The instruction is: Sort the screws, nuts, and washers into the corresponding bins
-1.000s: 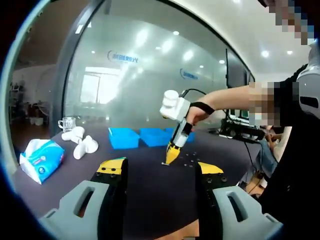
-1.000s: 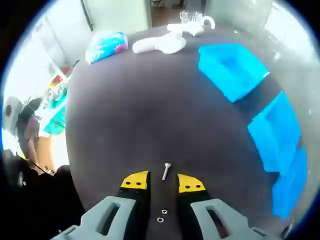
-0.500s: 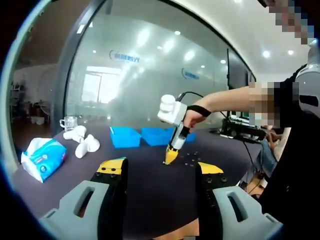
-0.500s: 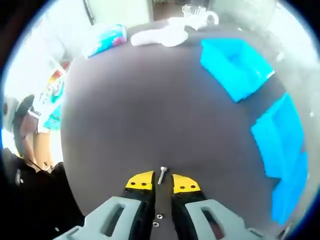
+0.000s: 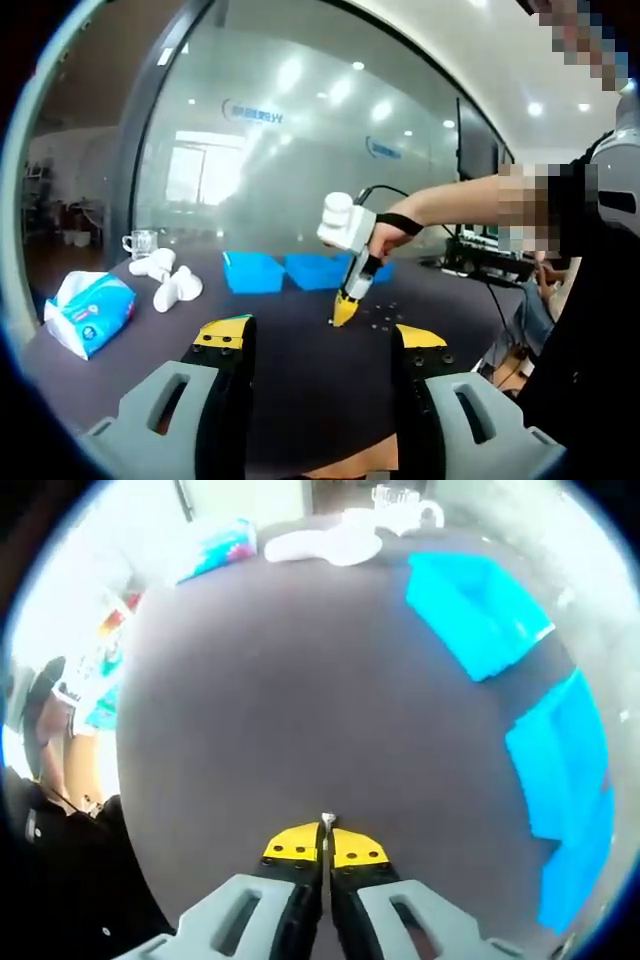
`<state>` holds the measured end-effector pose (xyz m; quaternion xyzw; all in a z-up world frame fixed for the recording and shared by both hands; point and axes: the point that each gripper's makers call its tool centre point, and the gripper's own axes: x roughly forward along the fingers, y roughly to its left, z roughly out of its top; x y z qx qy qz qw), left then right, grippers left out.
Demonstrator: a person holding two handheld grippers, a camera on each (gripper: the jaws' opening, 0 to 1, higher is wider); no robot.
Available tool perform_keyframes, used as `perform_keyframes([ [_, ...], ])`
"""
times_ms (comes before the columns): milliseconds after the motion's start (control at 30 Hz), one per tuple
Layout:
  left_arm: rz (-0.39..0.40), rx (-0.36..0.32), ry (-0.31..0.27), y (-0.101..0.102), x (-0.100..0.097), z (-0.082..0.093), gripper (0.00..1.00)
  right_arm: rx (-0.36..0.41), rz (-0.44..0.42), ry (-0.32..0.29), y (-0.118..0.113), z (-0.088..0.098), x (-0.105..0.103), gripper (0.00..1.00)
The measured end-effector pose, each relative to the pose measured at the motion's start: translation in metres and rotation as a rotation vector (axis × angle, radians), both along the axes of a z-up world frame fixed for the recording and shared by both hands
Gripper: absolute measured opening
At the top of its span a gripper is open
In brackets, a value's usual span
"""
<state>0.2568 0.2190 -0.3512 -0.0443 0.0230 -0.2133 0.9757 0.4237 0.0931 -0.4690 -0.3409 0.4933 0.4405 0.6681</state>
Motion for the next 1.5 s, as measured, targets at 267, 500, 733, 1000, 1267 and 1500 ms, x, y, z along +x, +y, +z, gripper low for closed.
perform_keyframes([
  [267,-0.002,0.001,-0.013,0.000,-0.001,0.007,0.53,0.081,-0.007,0.004,-0.001,0.014,-0.007,0.00],
  [500,-0.009,0.004,-0.020,-0.004,0.002,0.011,0.53,0.273,-0.039,-0.054,-0.011,0.042,-0.014,0.00],
  [733,-0.015,0.006,-0.034,-0.008,0.005,0.018,0.53,0.535,-0.112,-0.183,-0.034,0.086,-0.017,0.00],
  [1000,-0.032,0.004,-0.048,-0.015,0.009,0.025,0.53,0.814,-0.190,-0.408,-0.086,0.138,-0.021,0.00],
  [1267,-0.042,0.005,-0.050,-0.020,0.012,0.030,0.53,0.970,-0.271,-0.697,-0.149,0.170,-0.053,0.00],
  [1500,-0.045,0.014,-0.054,-0.024,0.013,0.033,0.53,0.972,-0.396,-0.850,-0.195,0.168,-0.071,0.00],
])
